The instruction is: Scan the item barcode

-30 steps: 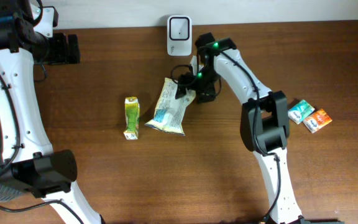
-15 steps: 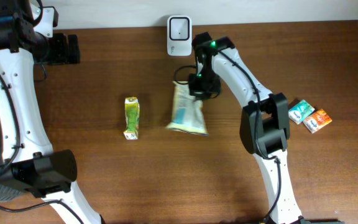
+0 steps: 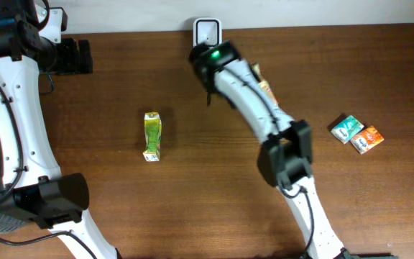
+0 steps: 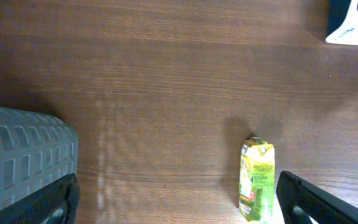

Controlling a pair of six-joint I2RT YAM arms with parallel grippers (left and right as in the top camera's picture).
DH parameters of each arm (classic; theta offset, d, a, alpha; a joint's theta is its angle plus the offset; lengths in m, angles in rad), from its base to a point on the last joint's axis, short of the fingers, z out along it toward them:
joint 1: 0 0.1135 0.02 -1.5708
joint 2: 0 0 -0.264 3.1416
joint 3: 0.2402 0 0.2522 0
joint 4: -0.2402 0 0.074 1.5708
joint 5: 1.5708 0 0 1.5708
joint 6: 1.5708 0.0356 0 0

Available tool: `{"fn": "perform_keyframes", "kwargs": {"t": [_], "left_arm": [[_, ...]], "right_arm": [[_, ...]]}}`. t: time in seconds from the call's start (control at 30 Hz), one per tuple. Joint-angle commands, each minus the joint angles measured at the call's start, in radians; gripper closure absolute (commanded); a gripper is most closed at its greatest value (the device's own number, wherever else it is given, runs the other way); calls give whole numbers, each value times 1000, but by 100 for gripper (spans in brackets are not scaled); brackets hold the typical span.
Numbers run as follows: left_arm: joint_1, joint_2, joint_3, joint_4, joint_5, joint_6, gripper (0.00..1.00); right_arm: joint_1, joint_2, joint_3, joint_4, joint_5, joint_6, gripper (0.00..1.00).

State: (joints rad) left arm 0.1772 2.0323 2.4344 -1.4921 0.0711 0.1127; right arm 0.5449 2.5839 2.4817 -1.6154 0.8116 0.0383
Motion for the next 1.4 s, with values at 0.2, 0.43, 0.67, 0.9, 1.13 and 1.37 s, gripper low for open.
{"fn": "perform_keyframes", "kwargs": {"t": [0.2, 0.43, 0.67, 0.9, 1.13, 1.37], "left_arm": [[7, 1, 0, 1, 3, 13, 1], [7, 1, 0, 1, 3, 13, 1], [7, 1, 0, 1, 3, 13, 1], [7, 1, 0, 1, 3, 13, 1], [7, 1, 0, 1, 3, 13, 1], [7, 1, 0, 1, 3, 13, 1]], "right_arm": [[235, 90, -38, 42, -54, -30, 96], [256, 92, -77, 50, -425, 87, 96], [217, 89, -42, 67, -612, 86, 39], [80, 61, 199, -3, -760, 76, 39], [-42, 61, 303, -83, -785, -42, 20], [-214, 61, 228, -84, -1120, -140, 15]]}}
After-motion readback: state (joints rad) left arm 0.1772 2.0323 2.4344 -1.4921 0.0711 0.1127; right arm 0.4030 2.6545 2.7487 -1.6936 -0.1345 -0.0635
